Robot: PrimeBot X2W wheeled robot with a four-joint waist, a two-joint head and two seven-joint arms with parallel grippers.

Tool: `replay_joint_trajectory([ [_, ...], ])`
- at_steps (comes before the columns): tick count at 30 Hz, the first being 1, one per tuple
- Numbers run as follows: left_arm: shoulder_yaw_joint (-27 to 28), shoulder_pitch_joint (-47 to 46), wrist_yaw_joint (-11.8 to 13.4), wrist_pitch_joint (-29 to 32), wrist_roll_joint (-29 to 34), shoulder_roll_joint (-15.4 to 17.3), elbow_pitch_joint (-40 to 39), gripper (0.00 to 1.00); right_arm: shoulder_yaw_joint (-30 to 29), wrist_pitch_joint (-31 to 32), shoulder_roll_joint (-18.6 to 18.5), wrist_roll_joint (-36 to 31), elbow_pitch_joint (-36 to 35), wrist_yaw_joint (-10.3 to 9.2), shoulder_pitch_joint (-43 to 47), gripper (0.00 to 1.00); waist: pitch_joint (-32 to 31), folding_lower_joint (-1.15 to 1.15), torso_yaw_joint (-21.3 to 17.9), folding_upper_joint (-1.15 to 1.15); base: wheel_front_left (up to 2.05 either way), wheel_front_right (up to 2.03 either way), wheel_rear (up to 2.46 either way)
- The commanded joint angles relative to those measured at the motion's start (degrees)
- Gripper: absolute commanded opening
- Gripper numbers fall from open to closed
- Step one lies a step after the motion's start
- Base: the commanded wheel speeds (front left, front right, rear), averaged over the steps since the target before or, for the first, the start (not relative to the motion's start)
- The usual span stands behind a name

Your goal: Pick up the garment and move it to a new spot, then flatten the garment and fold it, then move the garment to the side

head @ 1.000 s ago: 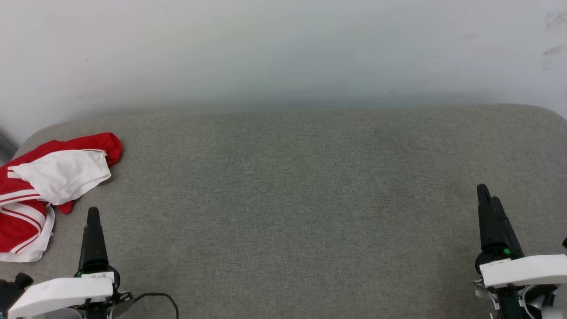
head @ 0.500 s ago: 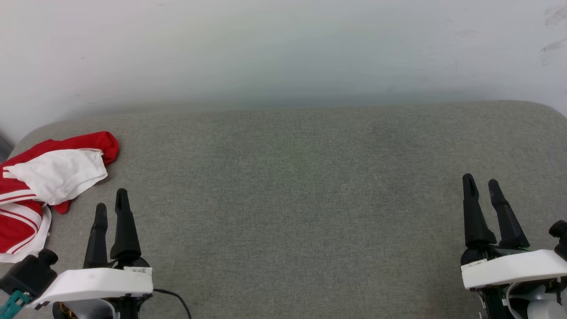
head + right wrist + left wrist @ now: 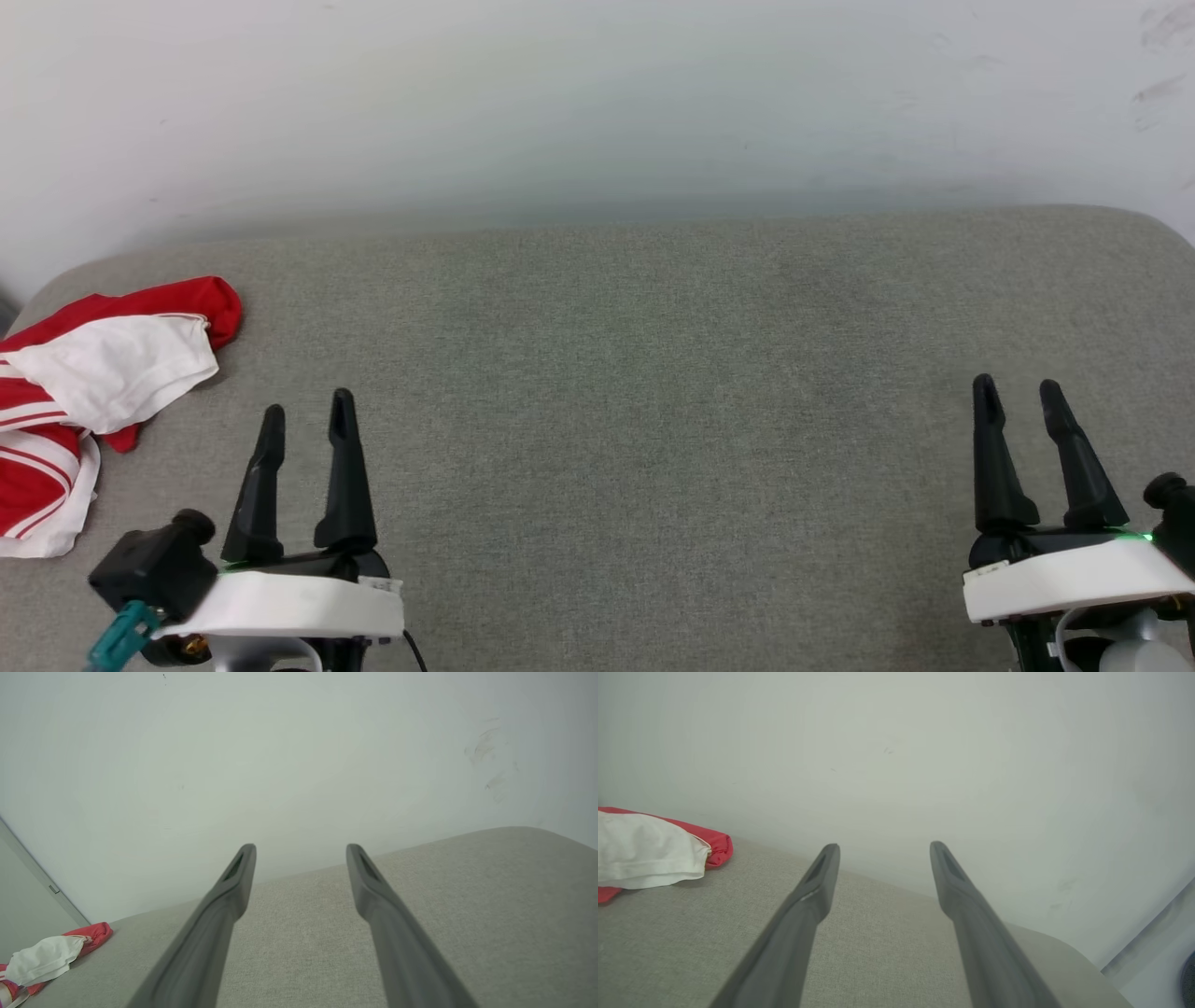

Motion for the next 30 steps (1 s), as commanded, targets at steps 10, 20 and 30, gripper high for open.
replay_joint_trajectory([
  [10, -7.7, 0.7, 5.6, -1.9, 10.1, 4.3, -2.5, 1.0, 1.4, -1.9, 0.0, -9.6, -1.2, 0.0, 0.2, 1.0, 0.3, 0.0, -0.2, 0.0, 0.0, 0.0, 0.0],
  [20, -14.3, 1.2, 9.8, -3.3, 13.0, 7.5, 0.6, 1.0, 2.3, -3.3, 0.0, -15.6, -1.0, 0.0, 0.7, 1.0, 0.5, 0.0, -0.2, 0.0, 0.0, 0.0, 0.0],
  [30, -10.9, 2.8, 6.9, -4.4, 13.6, 4.8, 1.4, 1.0, 2.9, -4.5, 0.0, -17.5, -1.3, 0.0, 1.2, 1.0, 0.1, 0.0, -0.2, 0.0, 0.0, 0.0, 0.0],
])
